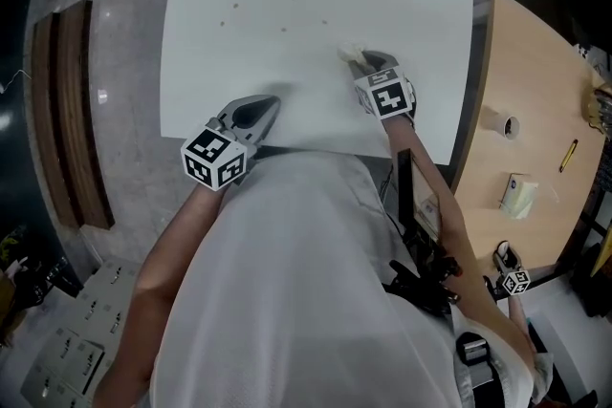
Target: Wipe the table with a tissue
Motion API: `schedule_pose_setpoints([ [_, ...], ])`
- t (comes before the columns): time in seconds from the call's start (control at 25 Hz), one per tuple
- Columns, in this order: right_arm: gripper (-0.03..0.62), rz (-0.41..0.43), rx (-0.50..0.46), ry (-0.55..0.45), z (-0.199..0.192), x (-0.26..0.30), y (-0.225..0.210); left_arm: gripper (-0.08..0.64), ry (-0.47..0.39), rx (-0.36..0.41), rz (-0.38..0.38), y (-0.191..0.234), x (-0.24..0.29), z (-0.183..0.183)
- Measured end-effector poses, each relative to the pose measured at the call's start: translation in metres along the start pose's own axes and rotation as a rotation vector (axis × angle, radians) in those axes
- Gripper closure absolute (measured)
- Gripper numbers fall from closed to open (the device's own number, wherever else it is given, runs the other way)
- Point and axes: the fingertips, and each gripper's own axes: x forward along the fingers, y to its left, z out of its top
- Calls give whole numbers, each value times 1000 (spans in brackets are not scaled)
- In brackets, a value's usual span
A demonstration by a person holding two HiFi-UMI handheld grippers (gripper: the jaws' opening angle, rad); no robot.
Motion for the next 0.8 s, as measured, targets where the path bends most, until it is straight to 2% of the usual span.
schedule_pose_setpoints([
  [0.16,479,24,-28,20,2,4,13,552,6,2,0,-1,1,-2],
  [0.32,479,95,-133,42,-3,3,40,552,9,12,-15,-9,9,-2],
  [0.52,479,226,-193,88,-24,-8,61,552,9,21,-19,-16,16,2],
  [0.56,479,228,-205,94,-27,-14,58,552,9,20,-16,-17,16,2],
  [0.64,479,168,-195,56,-26,-28,38,552,7,19,-11,-18,18,3],
  [0.8,479,22,24,-48,-23,-47,-28,552,0,14,9,-17,19,5],
])
